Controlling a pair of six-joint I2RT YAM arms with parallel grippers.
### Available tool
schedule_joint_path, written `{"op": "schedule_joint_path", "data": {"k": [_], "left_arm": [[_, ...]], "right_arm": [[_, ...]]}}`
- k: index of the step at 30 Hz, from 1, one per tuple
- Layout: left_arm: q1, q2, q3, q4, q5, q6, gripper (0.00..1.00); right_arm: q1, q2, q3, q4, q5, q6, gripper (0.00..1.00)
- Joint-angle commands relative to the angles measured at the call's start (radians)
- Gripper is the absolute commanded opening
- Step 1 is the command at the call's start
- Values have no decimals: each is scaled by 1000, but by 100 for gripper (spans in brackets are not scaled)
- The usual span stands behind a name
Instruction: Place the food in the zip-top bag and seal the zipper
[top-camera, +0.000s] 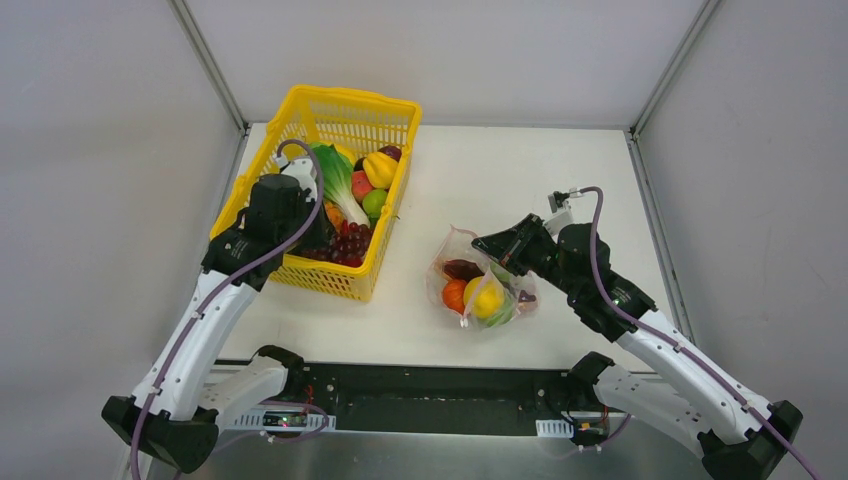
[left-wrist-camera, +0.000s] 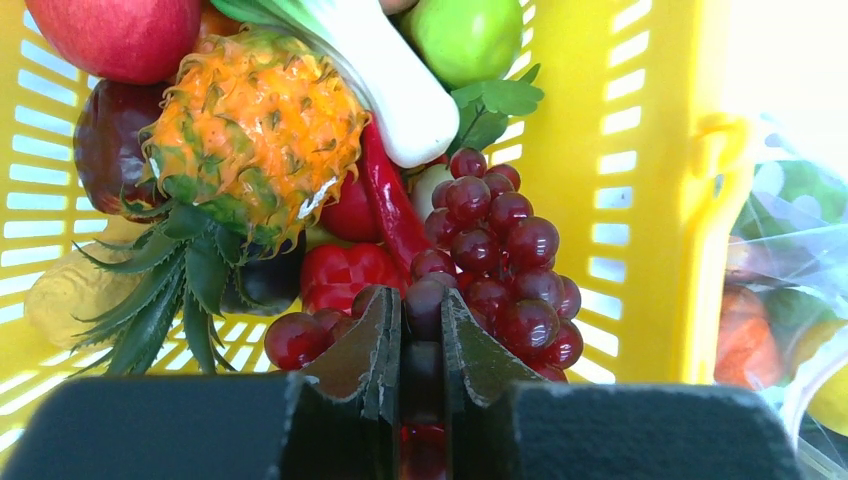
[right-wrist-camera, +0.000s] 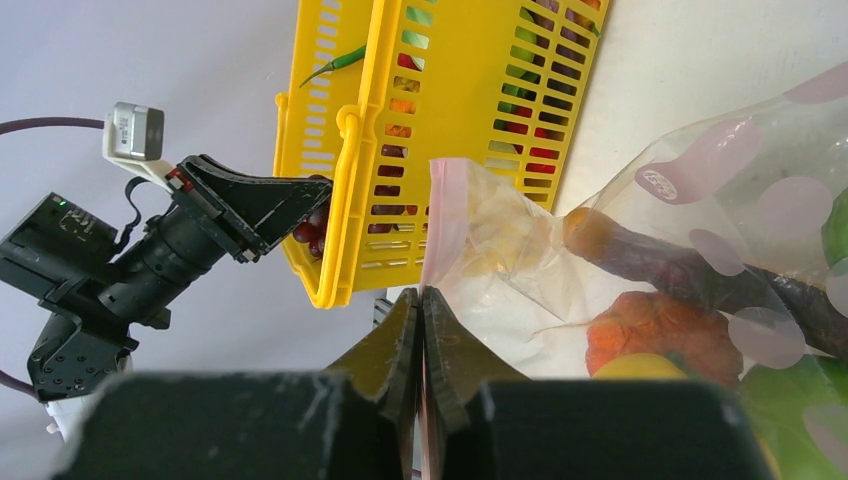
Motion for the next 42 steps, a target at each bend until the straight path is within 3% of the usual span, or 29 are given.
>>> {"op": "schedule_joint_path", "data": {"k": [1, 32, 42], "left_arm": [[3, -38, 60, 3, 48, 11, 0], [3, -144, 137, 85, 151, -75, 0], [-2, -140, 194, 111, 356, -155, 0]], "right_arm": [[-2, -4, 18, 49, -9, -5, 6], [-2, 1, 32, 46, -13, -6, 6], [-2, 13, 34, 58, -19, -4, 6]]}}
